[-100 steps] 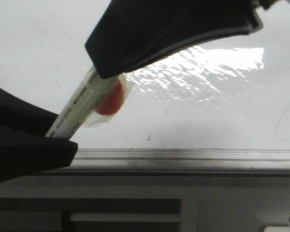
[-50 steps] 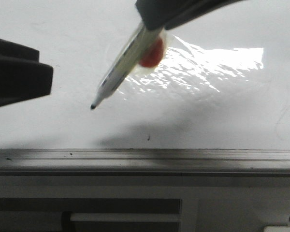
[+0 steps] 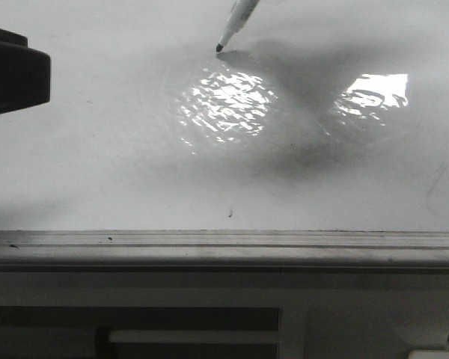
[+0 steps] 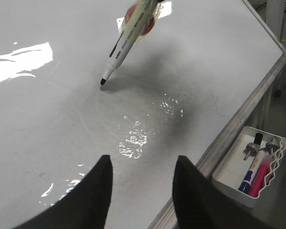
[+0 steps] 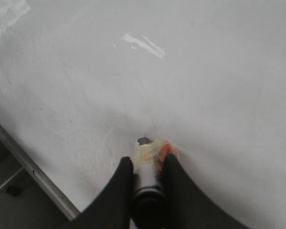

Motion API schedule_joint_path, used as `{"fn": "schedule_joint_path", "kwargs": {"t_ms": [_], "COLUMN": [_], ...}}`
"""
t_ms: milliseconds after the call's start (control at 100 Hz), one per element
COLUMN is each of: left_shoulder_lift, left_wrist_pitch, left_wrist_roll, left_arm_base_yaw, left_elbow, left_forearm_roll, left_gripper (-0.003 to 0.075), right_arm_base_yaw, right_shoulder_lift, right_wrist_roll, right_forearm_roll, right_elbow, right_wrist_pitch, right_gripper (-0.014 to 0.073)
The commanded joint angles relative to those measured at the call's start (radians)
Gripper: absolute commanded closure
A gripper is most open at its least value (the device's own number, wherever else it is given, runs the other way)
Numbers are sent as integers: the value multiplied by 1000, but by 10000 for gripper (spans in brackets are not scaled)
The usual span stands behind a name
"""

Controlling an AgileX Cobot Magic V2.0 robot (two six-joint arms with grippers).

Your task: Write number 9 on whiteboard

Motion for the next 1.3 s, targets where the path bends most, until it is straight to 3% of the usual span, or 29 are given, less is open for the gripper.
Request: {"fn": "schedule_joint_path", "kwargs": {"t_ms": [0,190,320,580,800,950,1100,1290], "left_shoulder_lift": [-5,-5,-5,-5,-5,-5,31,127], "left_wrist_pitch": [-61,-61,-61,-61,-61,-59,-71,-184], "left_wrist_roll": [-9,-9,-9,-9,-9,-9,-9,-24], "left_arm_base_yaw": [2,2,2,2,2,2,0,-2], "left_elbow": [-32,-32,-32,-32,-32,-32,-32,-32], "left_forearm_roll": [-26,-26,-26,-26,-26,-26,26,108], "left_gripper": [436,437,437,437,437,437,436,436], "right_arm_base_yaw": [-8,9,20,-32,-30,20,93,171], "right_shoulder_lift": [23,125,105,62,76,72,52,49], "right_wrist_roll": [1,-1,-1,-1,1,1,1,1], "right_forearm_roll": [-5,37,10,-26,27,85,103,159], "right_elbow": [-53,-85,-83,-152,-87,46,26,11], "right_wrist_pitch": [-71,-29,58,48,142,118,61,11], "right_gripper": [647,647,647,647,647,647,647,647]}}
